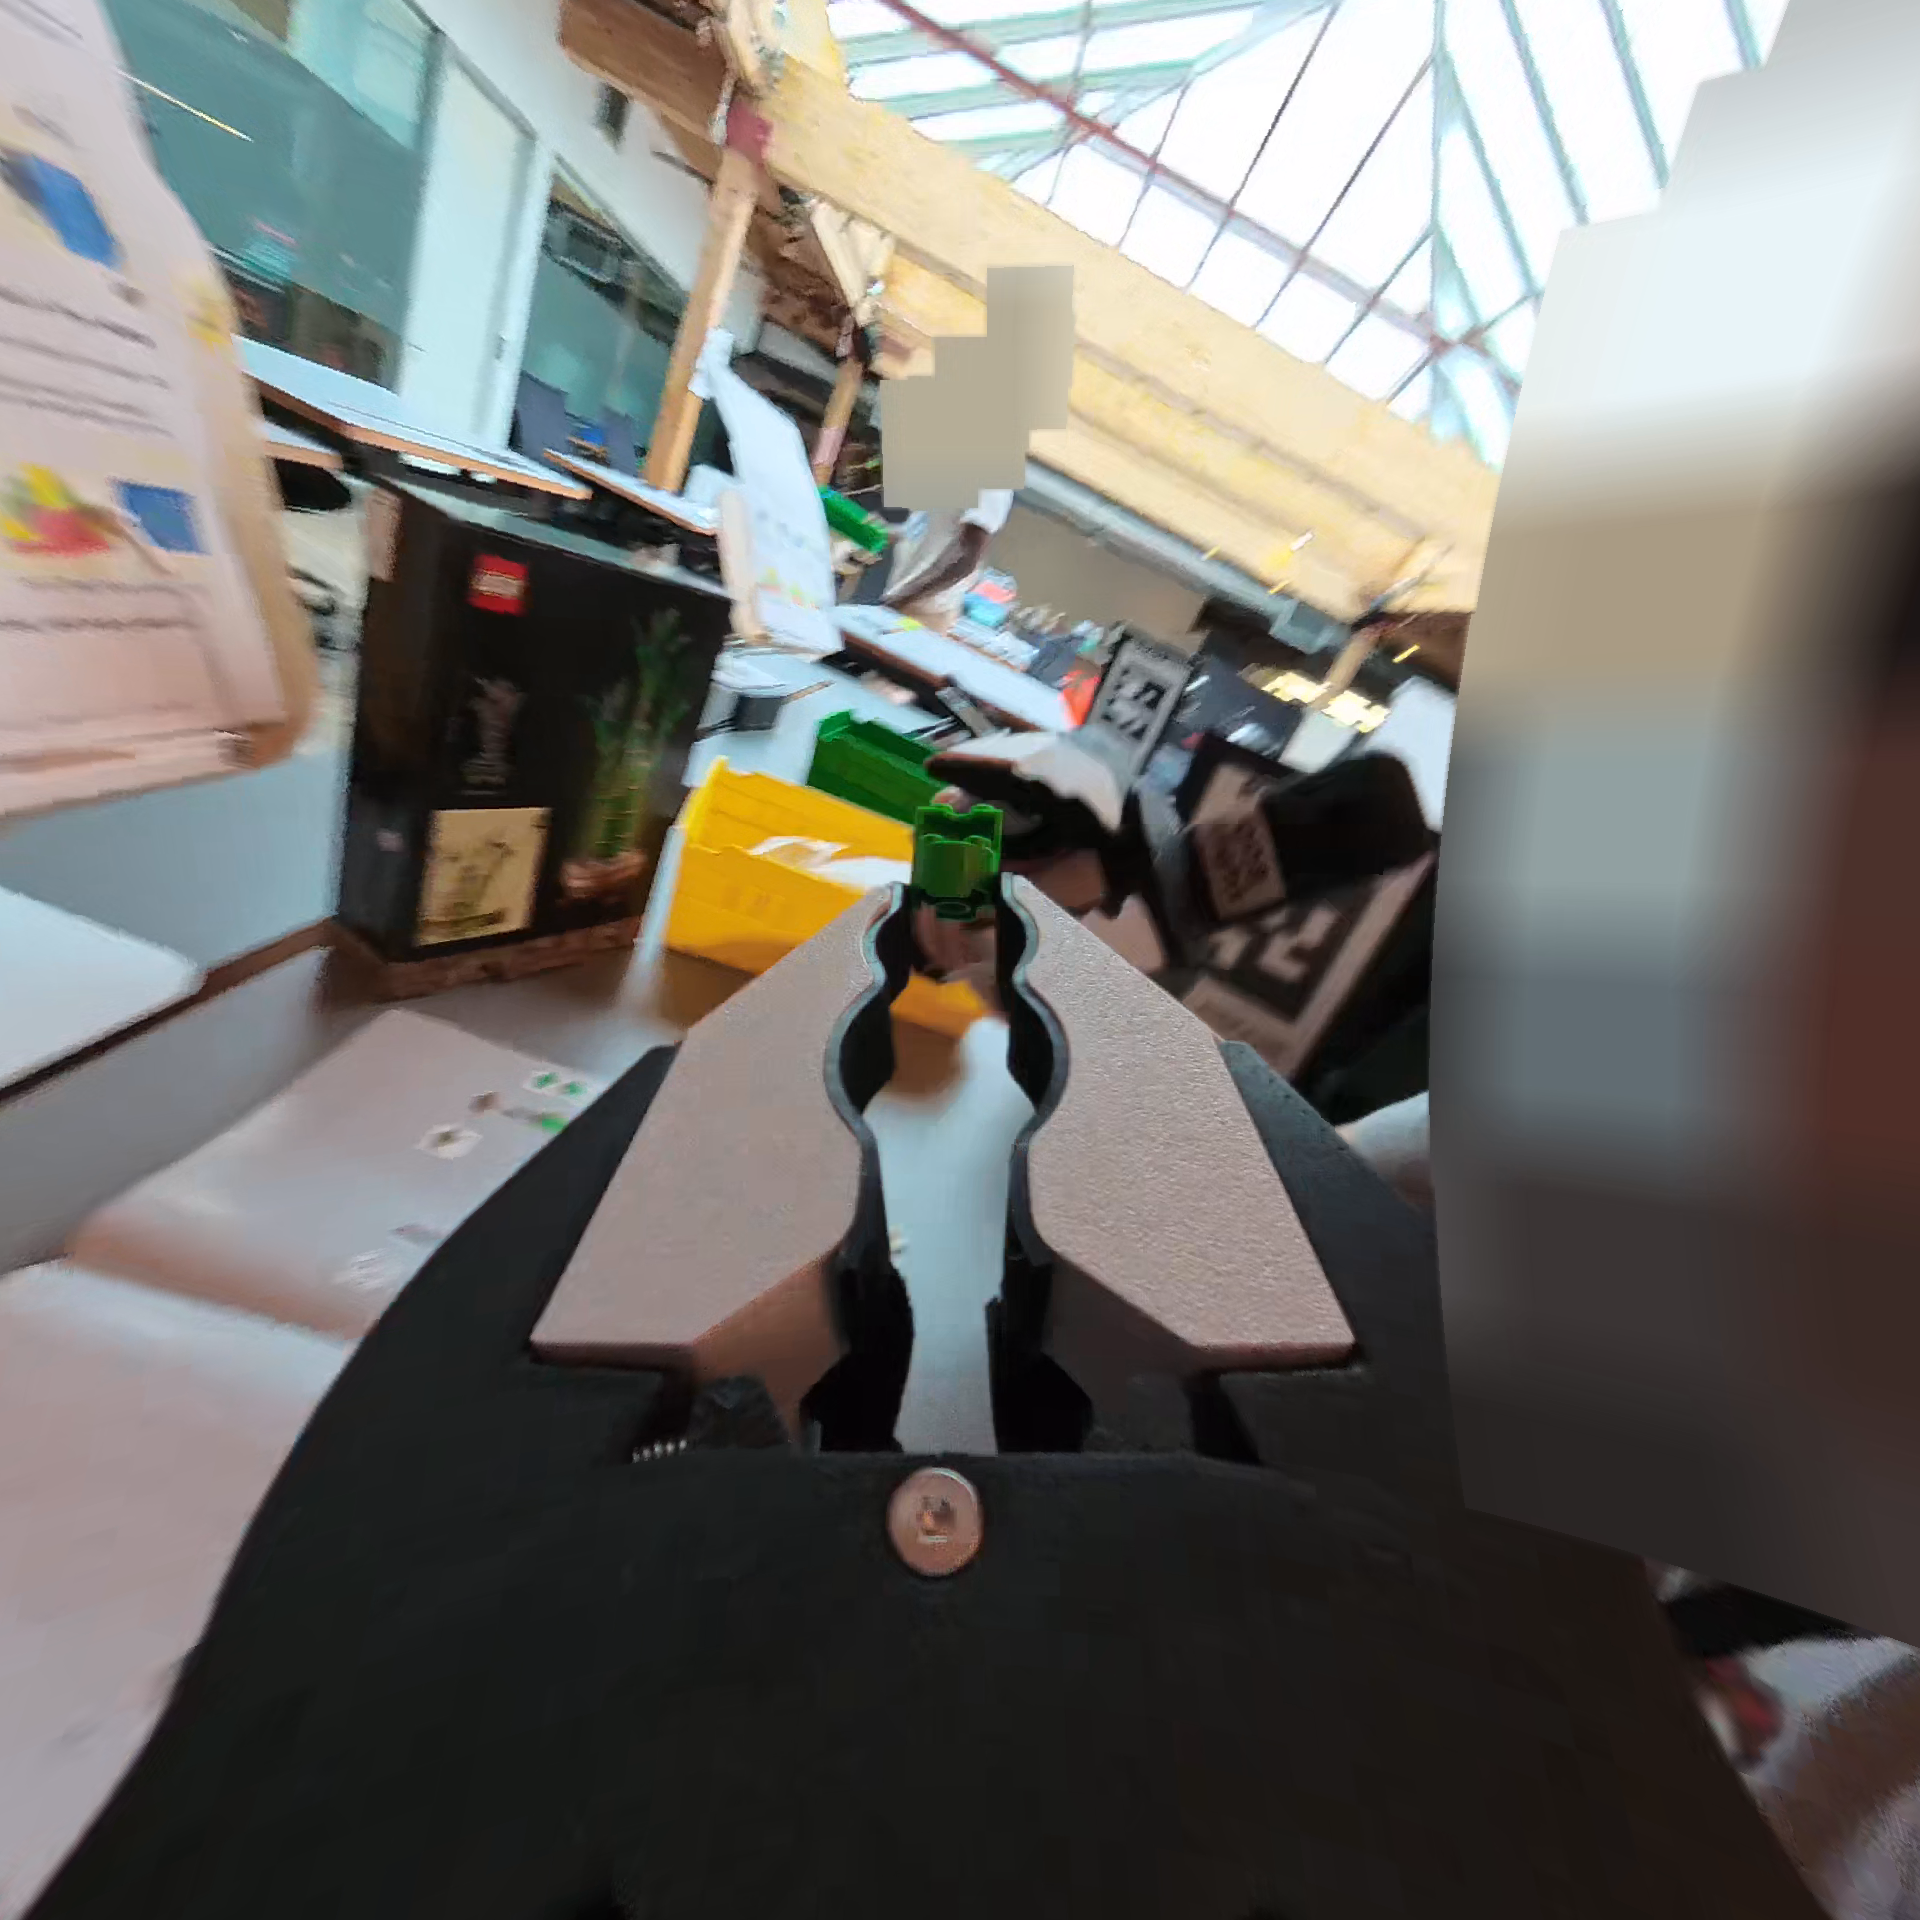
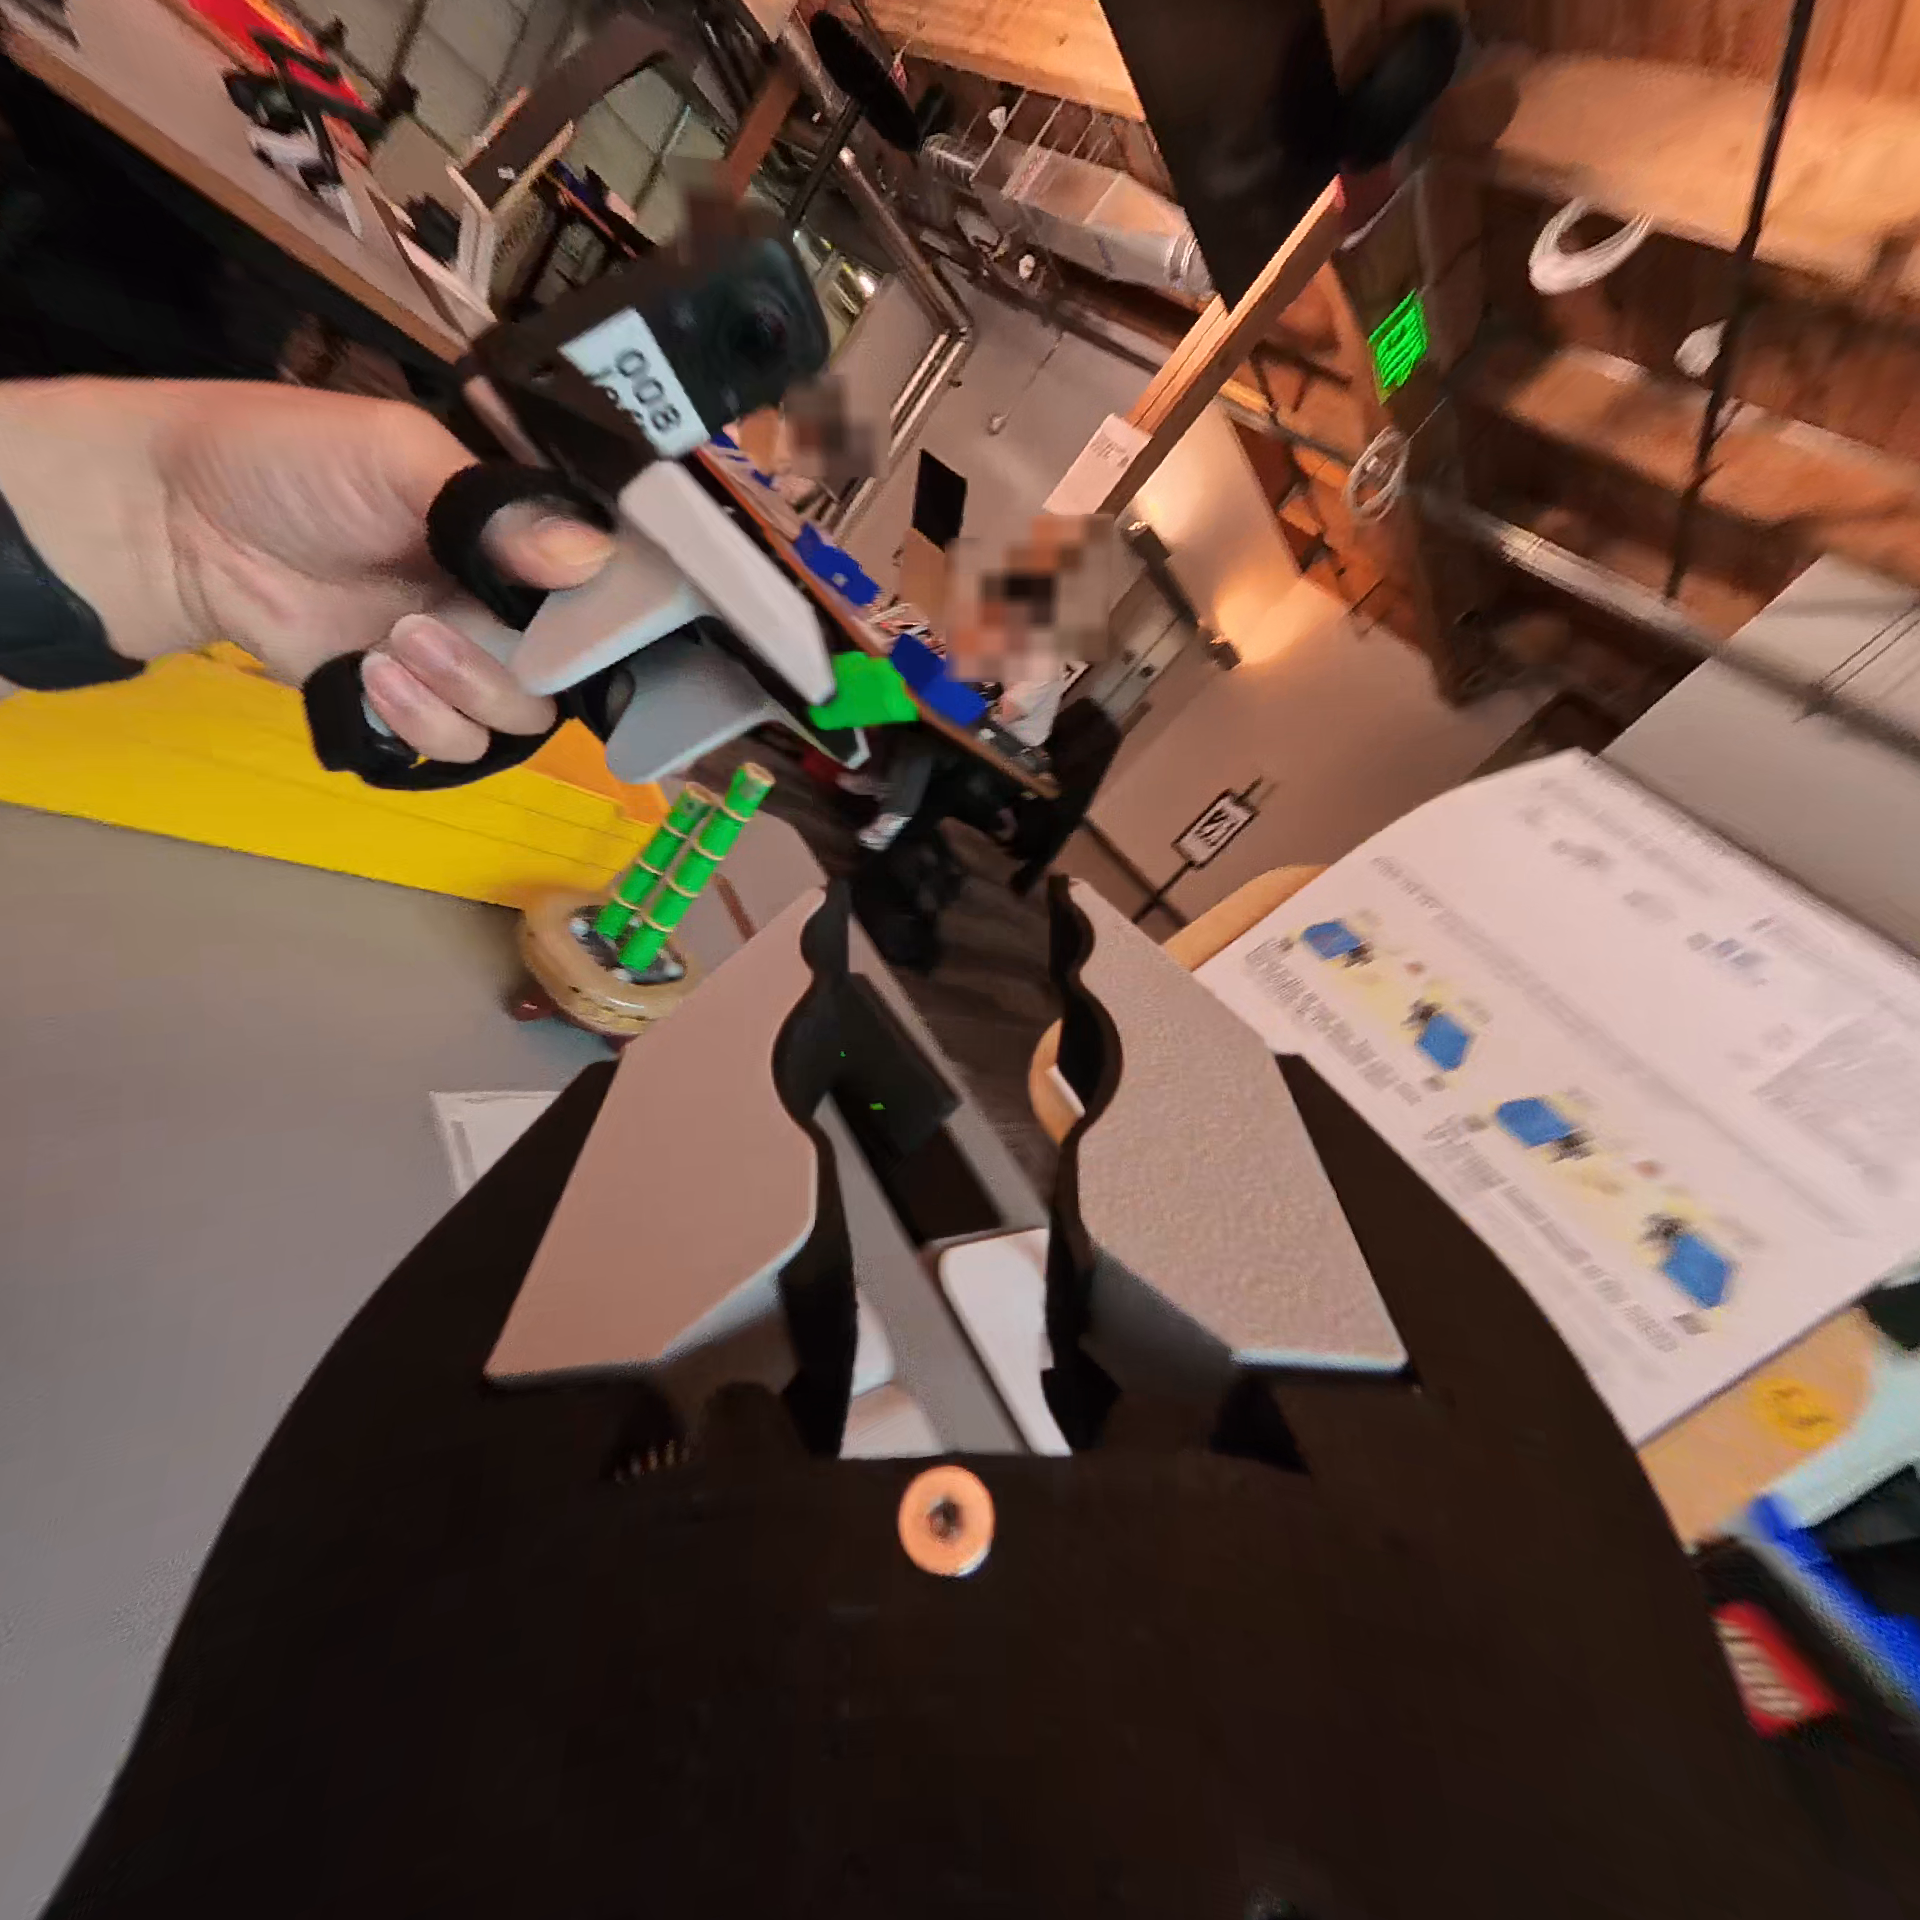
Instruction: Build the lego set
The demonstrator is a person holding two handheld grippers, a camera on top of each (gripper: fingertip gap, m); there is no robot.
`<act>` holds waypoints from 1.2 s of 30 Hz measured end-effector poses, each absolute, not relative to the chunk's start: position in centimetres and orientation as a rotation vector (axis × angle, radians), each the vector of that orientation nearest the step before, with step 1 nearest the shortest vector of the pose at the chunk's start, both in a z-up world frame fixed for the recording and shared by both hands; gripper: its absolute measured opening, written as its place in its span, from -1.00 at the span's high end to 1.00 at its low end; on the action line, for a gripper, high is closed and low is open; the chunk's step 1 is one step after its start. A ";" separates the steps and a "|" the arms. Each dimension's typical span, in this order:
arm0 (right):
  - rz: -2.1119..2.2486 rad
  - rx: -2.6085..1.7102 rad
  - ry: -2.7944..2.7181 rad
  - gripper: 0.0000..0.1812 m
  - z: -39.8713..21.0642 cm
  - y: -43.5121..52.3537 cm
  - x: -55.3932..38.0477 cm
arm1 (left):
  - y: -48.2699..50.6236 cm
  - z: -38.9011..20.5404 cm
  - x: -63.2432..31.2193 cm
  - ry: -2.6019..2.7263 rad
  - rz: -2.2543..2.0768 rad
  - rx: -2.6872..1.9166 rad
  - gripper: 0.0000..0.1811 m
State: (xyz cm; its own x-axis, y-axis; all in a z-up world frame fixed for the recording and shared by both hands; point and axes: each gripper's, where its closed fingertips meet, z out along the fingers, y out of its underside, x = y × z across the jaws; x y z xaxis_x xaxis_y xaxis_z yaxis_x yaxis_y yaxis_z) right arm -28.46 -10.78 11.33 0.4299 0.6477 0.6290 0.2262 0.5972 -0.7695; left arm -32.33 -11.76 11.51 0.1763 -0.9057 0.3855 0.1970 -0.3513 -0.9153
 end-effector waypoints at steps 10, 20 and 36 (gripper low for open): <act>1.180 -1.346 -0.971 0.60 9.0 -10.1 -30.0 | -12.3 7.5 -33.9 0.998 -1.103 -1.448 0.84; 1.207 -1.456 -0.988 0.68 6.7 -9.6 -30.9 | -11.8 5.5 -31.9 1.138 -0.909 -1.342 0.85; 1.154 -1.560 -0.988 0.70 6.3 -8.2 -27.9 | -9.8 4.7 -30.7 0.931 -0.884 -1.174 0.85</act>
